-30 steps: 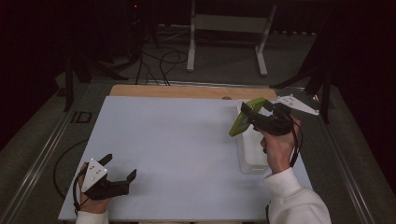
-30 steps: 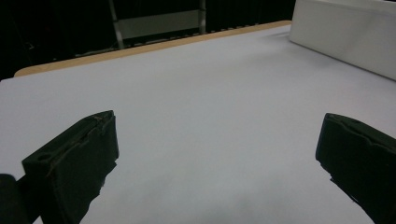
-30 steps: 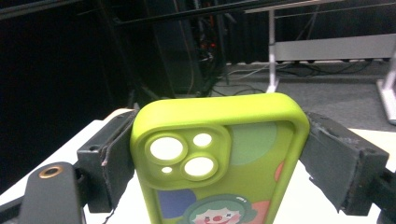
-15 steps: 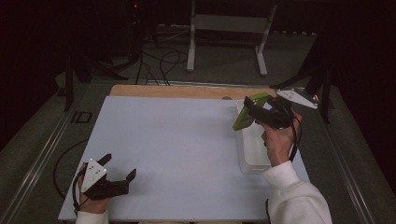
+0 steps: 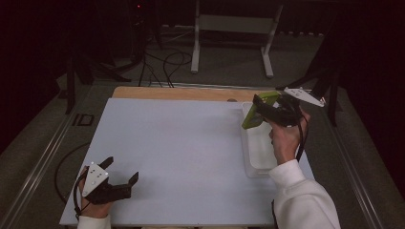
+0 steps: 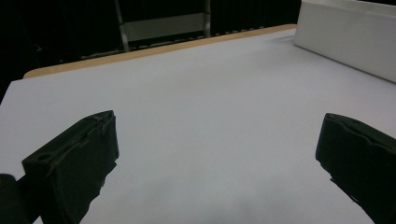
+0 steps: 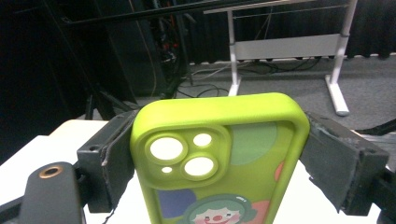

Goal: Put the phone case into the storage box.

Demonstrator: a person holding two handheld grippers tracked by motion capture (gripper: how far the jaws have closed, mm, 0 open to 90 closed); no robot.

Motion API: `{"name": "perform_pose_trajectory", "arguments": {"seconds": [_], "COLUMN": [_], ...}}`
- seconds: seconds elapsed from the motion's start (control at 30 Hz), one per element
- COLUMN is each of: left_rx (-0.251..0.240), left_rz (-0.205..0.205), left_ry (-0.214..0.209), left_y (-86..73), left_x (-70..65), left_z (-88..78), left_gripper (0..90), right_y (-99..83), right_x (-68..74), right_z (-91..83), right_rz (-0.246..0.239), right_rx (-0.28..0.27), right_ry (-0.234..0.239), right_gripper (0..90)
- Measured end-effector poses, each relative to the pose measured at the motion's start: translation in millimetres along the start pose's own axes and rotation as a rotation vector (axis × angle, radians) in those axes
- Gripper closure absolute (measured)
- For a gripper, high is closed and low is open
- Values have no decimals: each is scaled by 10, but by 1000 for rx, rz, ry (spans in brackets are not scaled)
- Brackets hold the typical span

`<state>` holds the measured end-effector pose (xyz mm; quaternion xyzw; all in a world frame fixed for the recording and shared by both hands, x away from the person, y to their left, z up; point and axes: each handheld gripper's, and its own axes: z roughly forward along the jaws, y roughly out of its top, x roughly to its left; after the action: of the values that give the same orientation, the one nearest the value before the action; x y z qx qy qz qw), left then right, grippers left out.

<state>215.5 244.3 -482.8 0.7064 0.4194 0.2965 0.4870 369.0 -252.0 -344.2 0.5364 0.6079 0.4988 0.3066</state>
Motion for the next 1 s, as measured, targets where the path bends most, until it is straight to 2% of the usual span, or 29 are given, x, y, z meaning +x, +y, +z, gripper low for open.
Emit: {"name": "perform_pose_trajectory", "arguments": {"seconds": [1.0], "left_rx": [-8], "left_rz": [-5], "left_ry": [8], "left_y": [9], "left_x": [17], "left_z": [-24], "left_gripper": [0], "right_y": [49], "right_x": [-141], "right_z": [269], "right_rz": [19], "right_rx": [7], "right_ry": [-120], "right_gripper": [163]}}
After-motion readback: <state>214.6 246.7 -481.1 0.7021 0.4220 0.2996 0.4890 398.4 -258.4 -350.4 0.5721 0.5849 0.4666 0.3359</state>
